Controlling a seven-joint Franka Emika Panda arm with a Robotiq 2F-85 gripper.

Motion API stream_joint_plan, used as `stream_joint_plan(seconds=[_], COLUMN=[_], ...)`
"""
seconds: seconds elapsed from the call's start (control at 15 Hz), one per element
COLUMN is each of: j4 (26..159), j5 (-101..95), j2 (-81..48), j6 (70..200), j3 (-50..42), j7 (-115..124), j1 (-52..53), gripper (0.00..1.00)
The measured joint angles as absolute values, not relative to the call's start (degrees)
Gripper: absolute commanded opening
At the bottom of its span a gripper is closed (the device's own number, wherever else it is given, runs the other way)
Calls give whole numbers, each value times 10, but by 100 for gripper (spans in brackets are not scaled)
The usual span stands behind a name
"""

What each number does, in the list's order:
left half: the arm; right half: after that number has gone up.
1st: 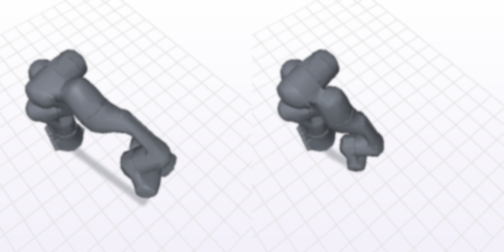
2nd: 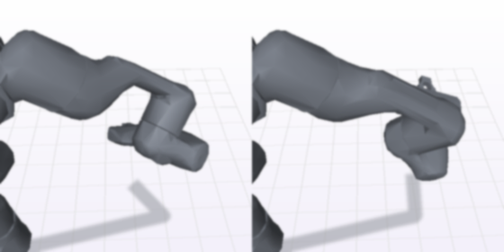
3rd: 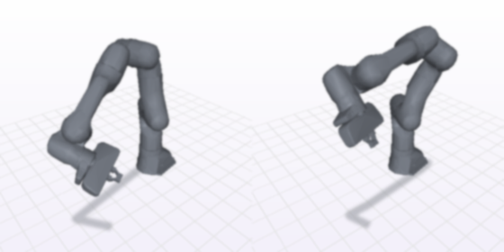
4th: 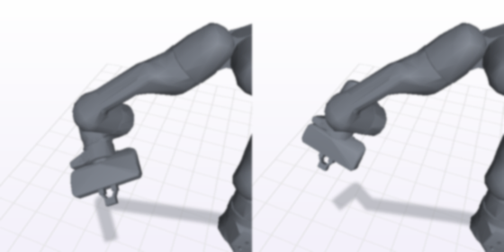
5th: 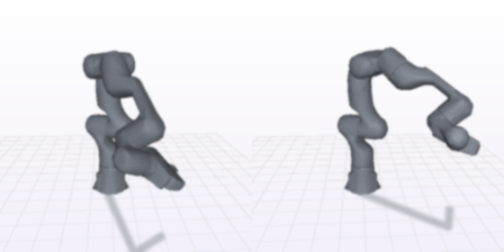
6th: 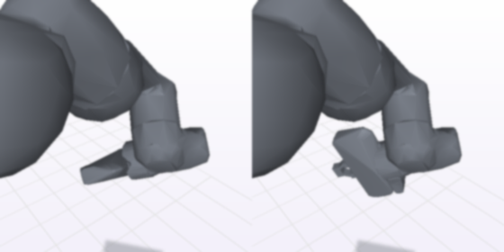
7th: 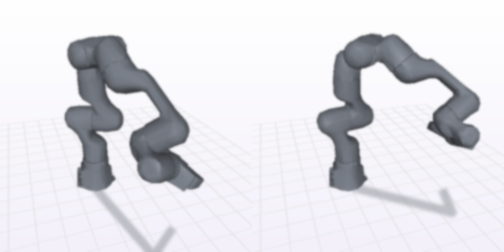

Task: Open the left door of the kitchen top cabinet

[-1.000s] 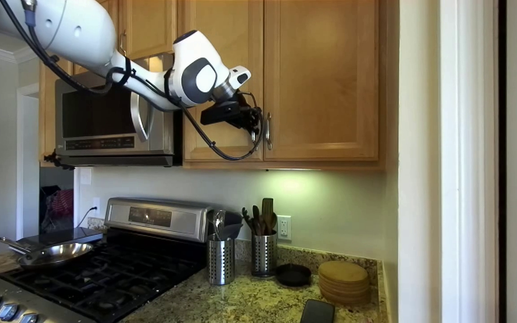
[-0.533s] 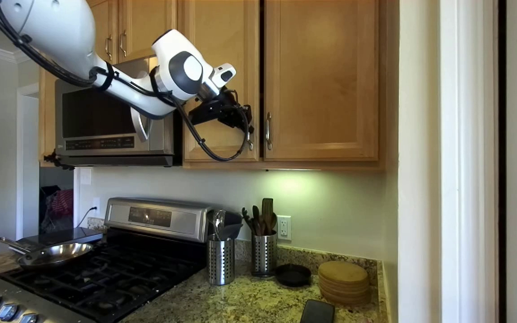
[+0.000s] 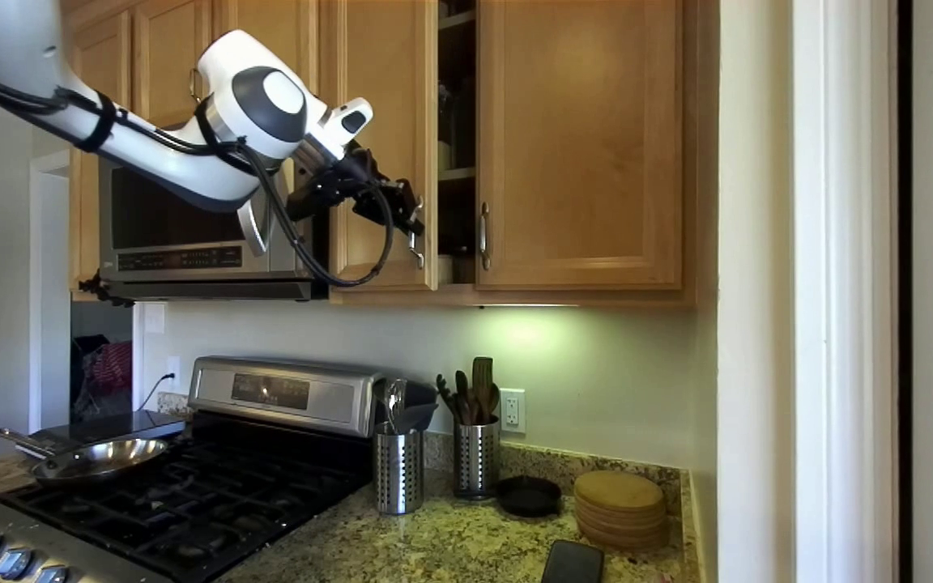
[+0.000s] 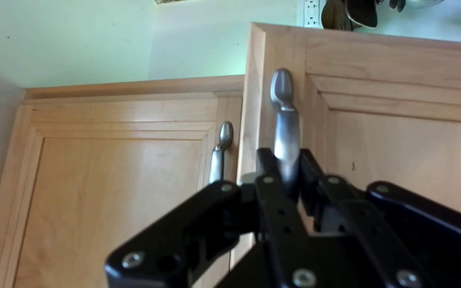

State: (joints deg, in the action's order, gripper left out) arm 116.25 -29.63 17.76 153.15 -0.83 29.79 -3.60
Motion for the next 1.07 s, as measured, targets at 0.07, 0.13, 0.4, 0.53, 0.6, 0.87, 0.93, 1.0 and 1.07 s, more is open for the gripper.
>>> stream_joint_plan(seconds=[0.07,0.13,0.4,0.53,0.6,0.87,0.93,1.0,1.07], j4=[1180,1196,1242,1257,1263,1279,1282,1283,1285], j5=[-311,-315,-312,-302,-295,-254,-240,-227,-213], j2=[198,218,287,313,323,357,366,375,384], j6=[1523,1513,1467,1450,1443,1421,1411,1400,1388], j3=[1,16,81,96,102,115,118,121,125], j7=[317,329,360,363,362,332,320,310,297], j1=[-39,-47,-82,-84,-83,-75,-71,-66,-60], gripper=[10,10,10,10,10,10,10,10,10])
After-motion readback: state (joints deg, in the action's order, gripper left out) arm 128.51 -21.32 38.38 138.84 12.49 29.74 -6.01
